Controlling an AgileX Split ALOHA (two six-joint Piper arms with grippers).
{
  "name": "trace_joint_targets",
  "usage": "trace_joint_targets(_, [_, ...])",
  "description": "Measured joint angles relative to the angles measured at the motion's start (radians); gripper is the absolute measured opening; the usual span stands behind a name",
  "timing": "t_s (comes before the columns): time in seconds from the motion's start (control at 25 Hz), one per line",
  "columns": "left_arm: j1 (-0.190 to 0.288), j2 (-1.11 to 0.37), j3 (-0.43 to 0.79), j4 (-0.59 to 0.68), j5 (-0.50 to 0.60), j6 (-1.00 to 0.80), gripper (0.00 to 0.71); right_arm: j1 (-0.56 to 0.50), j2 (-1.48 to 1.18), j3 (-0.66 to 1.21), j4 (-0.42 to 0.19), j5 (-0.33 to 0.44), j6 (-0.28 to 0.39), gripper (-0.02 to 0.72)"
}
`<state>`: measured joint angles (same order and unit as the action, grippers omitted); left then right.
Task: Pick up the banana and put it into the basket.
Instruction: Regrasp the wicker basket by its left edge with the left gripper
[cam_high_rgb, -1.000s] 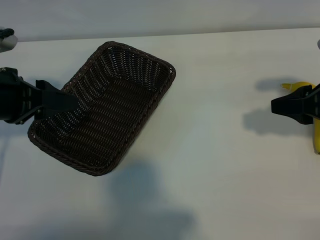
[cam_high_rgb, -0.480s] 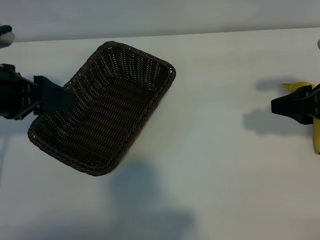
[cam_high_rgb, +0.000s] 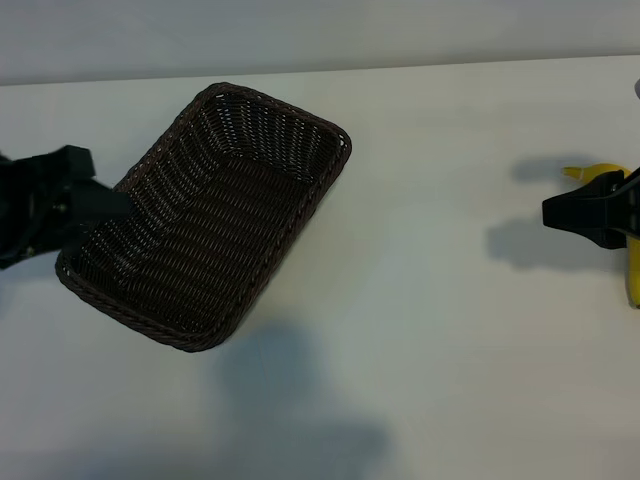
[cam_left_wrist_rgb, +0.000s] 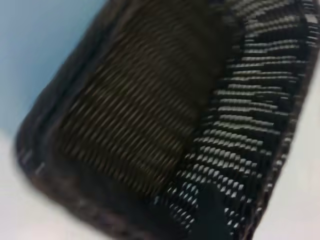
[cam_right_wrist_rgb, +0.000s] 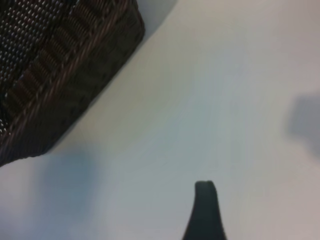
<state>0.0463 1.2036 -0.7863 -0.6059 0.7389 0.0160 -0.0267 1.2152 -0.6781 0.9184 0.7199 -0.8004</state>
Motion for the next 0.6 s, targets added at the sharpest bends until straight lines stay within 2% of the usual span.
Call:
trace_joint_targets(0.16, [0.0,-0.016,0.0,0.102,0.003,-0.322,0.56,0.0,0.0,0.0,0.0,0.0,0.0,0.568])
trace_joint_targets(0.28, [0.0,-0.016,0.0,0.138,0.005,-0.486,0.56,0.0,0.0,0.0,0.0,0.0,0.0,0.568])
trace_joint_targets(0.4, [0.0,-0.015,0.0,0.145,0.015,-0.56,0.56,0.0,0.0,0.0,0.0,0.0,0.0,0.568])
trace_joint_targets(0.6, [0.0,0.038,0.0,0.15,0.098,-0.608,0.56,0.0,0.0,0.0,0.0,0.0,0.0,0.568])
